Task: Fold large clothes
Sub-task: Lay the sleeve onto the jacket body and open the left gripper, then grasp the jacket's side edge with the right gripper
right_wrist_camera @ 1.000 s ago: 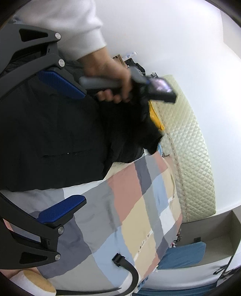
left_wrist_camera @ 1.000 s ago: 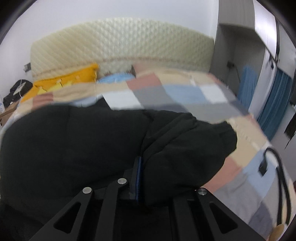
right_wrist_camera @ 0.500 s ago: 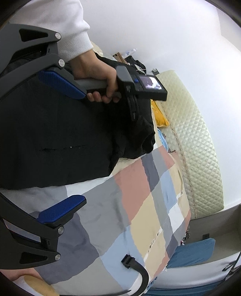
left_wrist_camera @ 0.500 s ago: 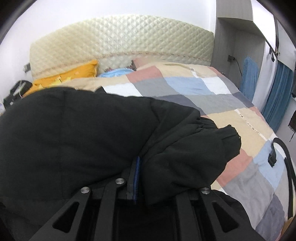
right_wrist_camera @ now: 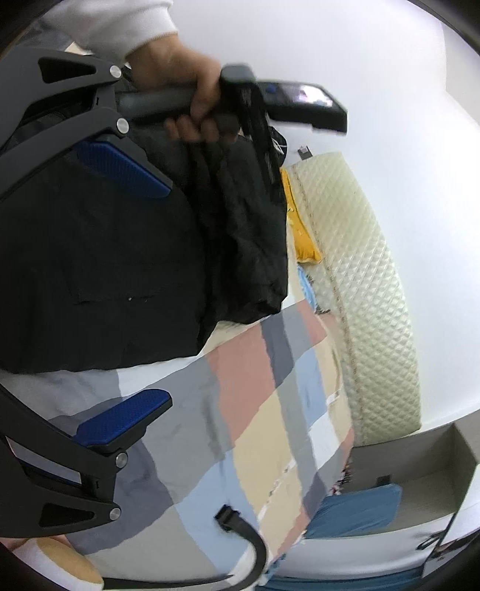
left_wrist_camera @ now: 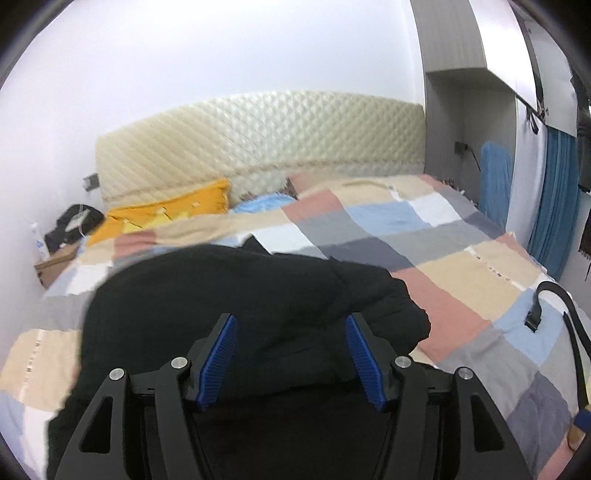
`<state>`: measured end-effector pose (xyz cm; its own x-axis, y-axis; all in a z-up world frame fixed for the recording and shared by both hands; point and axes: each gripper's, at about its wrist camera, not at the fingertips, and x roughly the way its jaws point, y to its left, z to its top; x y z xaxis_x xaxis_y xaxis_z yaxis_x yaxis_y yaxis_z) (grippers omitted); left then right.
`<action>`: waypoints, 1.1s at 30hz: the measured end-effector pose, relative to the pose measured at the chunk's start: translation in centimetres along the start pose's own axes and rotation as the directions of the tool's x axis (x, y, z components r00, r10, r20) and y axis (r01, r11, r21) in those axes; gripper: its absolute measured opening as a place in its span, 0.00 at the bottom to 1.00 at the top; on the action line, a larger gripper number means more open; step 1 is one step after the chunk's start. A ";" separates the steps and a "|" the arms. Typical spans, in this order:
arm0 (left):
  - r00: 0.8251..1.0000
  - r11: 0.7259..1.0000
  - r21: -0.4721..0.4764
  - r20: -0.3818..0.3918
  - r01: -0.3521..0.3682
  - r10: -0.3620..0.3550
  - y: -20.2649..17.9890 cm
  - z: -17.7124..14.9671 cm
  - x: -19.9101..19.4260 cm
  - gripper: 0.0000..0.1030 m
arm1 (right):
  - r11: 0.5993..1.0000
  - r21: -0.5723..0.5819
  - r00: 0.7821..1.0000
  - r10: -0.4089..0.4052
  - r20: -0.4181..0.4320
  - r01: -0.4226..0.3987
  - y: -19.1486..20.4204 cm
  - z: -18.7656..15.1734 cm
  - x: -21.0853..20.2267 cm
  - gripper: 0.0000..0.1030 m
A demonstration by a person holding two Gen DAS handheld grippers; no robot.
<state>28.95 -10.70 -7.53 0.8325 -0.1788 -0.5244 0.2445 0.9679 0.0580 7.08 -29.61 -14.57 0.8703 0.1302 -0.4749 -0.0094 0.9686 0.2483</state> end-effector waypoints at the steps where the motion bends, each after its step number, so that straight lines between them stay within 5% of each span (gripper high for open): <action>1: 1.000 1.000 0.000 0.003 -0.013 0.013 0.7 0.2 -1.1 0.59 | 1.000 -0.010 1.000 -0.003 0.007 0.003 0.4 0.1 -0.1 1.00; 7: 0.998 0.995 -0.066 0.005 -0.069 0.069 5.6 -0.9 -8.1 0.59 | 0.991 -0.130 0.999 0.039 0.036 -0.034 4.2 0.1 -1.4 1.00; 11: 0.995 0.993 -0.067 0.014 -0.095 0.097 8.2 -3.3 -11.8 0.59 | 0.991 -0.107 0.996 0.084 0.037 -0.079 5.3 -0.3 -2.5 1.00; 20: 0.996 0.978 -0.189 -0.023 -0.086 0.083 12.4 -8.7 -13.9 0.59 | 0.976 -0.166 0.990 0.142 0.004 -0.139 9.0 2.2 -0.9 1.00; 27: 0.995 0.973 -0.212 -0.027 -0.095 0.091 13.3 -11.0 -12.8 0.59 | 0.986 -0.097 0.990 0.133 -0.049 -0.138 7.3 8.2 8.1 1.00; 33: 0.995 0.967 -0.236 -0.043 -0.094 0.086 13.9 -11.4 -10.7 0.59 | 0.997 0.031 0.991 0.078 -0.108 -0.075 2.7 7.6 17.9 0.92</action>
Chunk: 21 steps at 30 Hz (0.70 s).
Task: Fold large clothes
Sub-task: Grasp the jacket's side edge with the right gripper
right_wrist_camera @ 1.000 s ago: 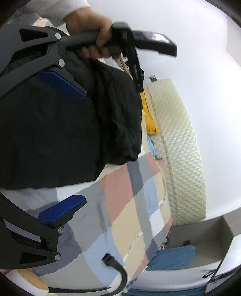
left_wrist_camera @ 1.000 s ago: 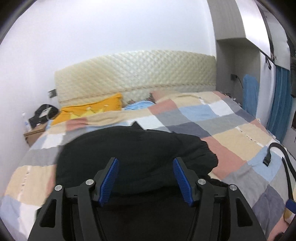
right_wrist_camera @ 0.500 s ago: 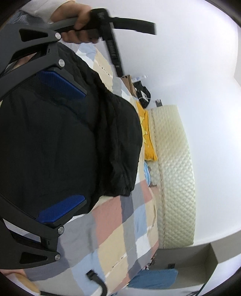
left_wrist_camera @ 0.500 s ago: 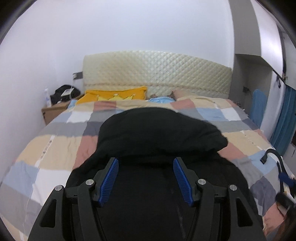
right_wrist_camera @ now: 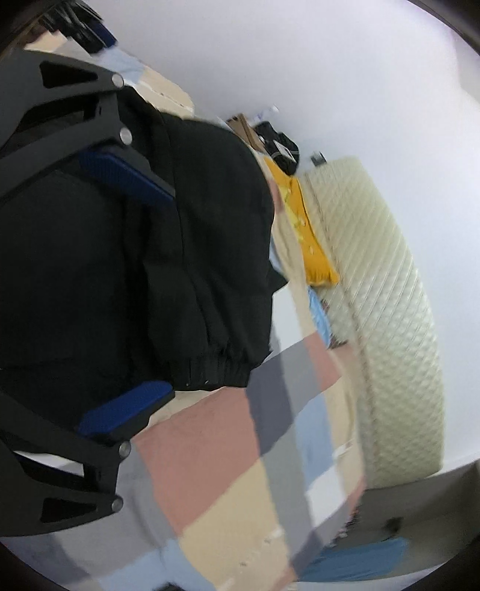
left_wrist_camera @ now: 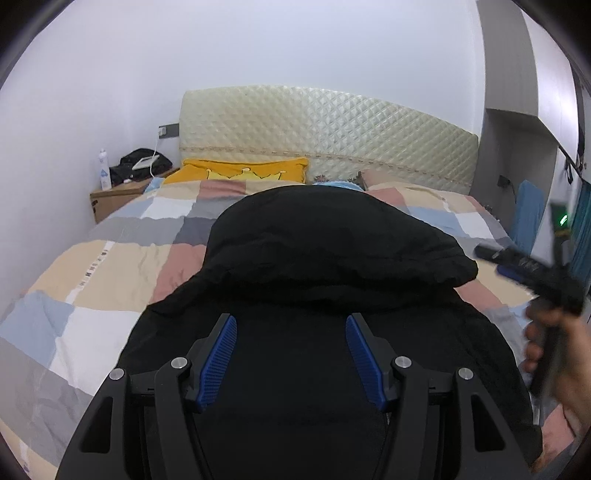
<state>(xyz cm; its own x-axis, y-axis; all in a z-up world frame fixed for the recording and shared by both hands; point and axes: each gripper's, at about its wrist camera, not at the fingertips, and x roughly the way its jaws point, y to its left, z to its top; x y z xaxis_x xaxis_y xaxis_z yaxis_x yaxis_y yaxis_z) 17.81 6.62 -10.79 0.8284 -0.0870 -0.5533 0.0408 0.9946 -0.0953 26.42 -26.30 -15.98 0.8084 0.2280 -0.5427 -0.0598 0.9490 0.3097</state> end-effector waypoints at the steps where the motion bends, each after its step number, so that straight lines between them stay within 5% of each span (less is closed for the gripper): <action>1: 1.000 1.000 -0.009 0.003 -0.001 0.001 0.2 -0.1 0.3 0.59 | 1.000 0.026 1.000 0.004 -0.007 -0.004 -0.8 -0.4 1.2 0.91; 10: 0.997 0.999 -0.048 -0.077 0.002 -0.006 1.0 -0.9 3.1 0.59 | 0.985 0.158 0.998 0.066 0.005 -0.066 -3.8 -0.6 5.4 0.90; 17: 0.995 0.999 -0.035 -0.096 0.011 -0.014 0.6 -1.5 3.6 0.59 | 0.991 0.114 0.998 0.069 0.009 -0.070 -3.1 0.6 5.2 0.26; 21: 0.993 0.998 -0.053 -0.119 0.020 -0.027 0.5 -1.7 3.7 0.59 | 0.995 0.042 0.993 0.082 0.082 -0.086 -1.9 2.1 3.0 0.20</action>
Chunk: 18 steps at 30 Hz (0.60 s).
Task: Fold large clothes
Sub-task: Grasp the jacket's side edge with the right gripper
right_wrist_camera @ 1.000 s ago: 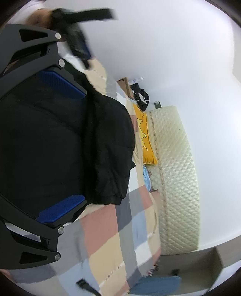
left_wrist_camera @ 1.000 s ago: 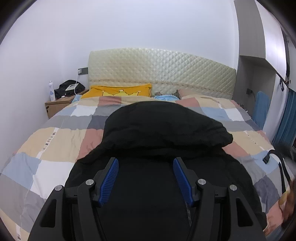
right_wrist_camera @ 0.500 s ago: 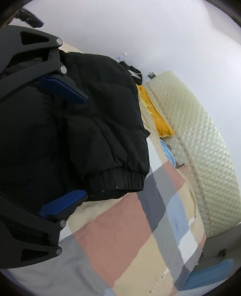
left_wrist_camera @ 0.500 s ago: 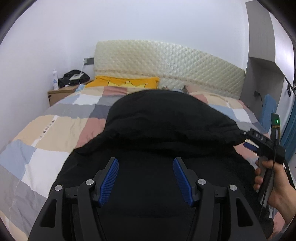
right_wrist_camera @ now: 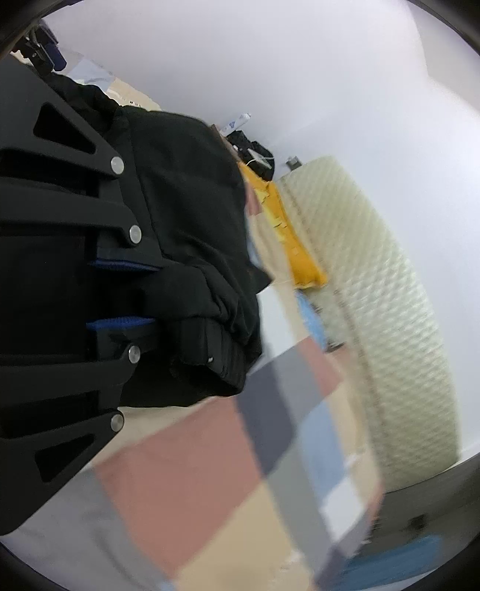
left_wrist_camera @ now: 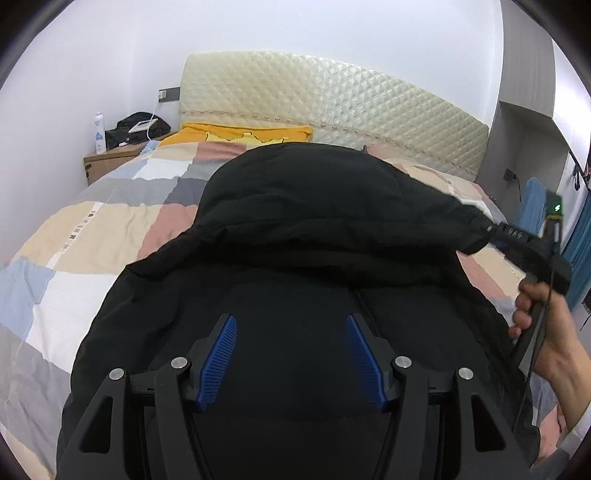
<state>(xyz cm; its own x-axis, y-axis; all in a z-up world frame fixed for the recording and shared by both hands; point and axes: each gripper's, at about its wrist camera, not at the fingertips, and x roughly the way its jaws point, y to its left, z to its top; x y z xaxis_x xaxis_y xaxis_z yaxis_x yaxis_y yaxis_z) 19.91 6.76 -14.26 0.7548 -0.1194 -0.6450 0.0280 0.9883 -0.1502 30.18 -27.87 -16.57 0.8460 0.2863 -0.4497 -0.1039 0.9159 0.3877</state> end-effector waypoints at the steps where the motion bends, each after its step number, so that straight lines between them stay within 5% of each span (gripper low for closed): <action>1: 1.000 1.000 -0.001 -0.001 -0.002 0.002 0.0 0.0 0.0 0.59 | 1.000 -0.018 1.000 -0.006 0.009 0.006 0.3 0.3 -0.3 0.19; 18: 0.995 0.999 0.013 -0.086 -0.042 0.043 0.3 -0.6 1.4 0.59 | 0.973 -0.164 0.971 -0.189 -0.144 0.165 0.0 -1.4 2.4 0.19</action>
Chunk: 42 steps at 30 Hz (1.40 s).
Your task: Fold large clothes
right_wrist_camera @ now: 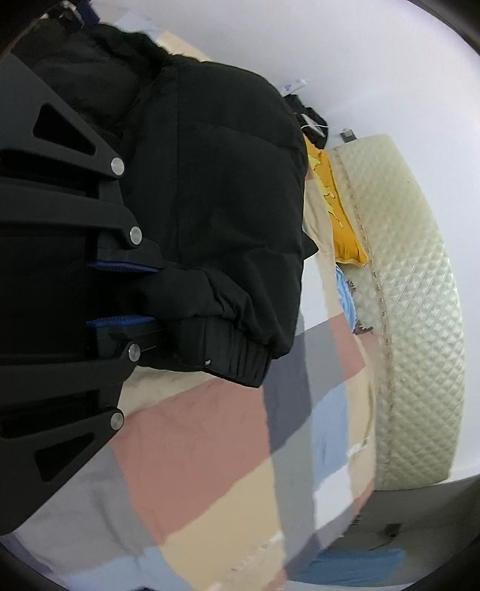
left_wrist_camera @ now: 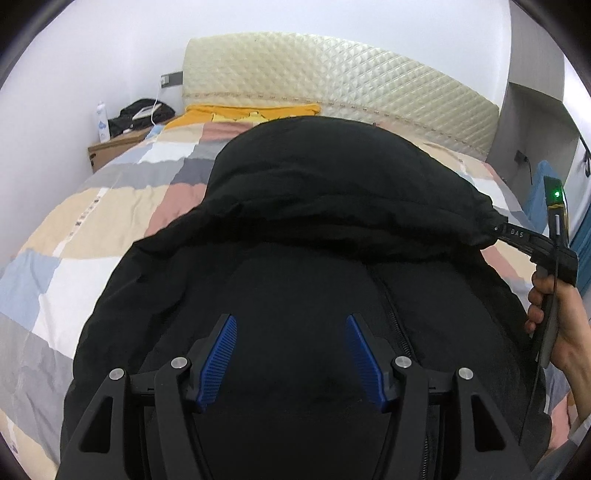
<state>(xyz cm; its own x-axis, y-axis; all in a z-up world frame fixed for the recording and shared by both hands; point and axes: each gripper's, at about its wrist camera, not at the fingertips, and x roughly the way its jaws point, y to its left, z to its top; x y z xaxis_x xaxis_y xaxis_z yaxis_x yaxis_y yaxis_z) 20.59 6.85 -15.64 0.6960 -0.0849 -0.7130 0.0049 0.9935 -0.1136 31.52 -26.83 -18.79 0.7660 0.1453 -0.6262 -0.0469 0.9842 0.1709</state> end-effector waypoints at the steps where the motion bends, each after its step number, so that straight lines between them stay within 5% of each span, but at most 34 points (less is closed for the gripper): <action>1: 1.000 1.000 -0.002 -0.004 0.002 -0.002 0.1 0.0 0.1 0.59 | 1.000 -0.013 1.000 -0.005 0.001 0.005 0.2 0.1 -0.3 0.20; 12: 1.000 1.000 -0.003 -0.008 0.019 -0.019 0.1 -0.2 -0.8 0.59 | 0.997 -0.082 1.000 -0.008 -0.011 0.007 2.0 -1.2 -5.3 0.41; 30: 1.000 1.000 -0.012 0.022 -0.018 0.018 0.4 -0.8 -3.3 0.59 | 0.993 -0.110 0.999 0.036 -0.001 -0.036 3.1 -9.0 -17.2 0.43; 36: 1.000 0.999 -0.039 -0.030 -0.006 0.005 1.1 -1.9 -3.9 0.59 | 0.997 -0.077 0.999 0.023 0.026 -0.021 2.1 -9.3 -19.6 0.46; 42: 0.995 0.999 -0.020 -0.084 -0.047 0.045 1.7 -3.6 -4.7 0.59 | 0.996 -0.075 0.998 0.034 -0.045 -0.037 1.3 -9.8 -20.1 0.55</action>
<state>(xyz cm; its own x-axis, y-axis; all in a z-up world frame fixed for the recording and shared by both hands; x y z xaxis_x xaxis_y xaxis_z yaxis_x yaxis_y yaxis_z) 14.74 8.70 -14.98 0.6328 -0.0460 -0.7730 -0.0423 0.9947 -0.0938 9.75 -27.49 -13.43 0.7341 0.1827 -0.6540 -0.1231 0.9830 0.1364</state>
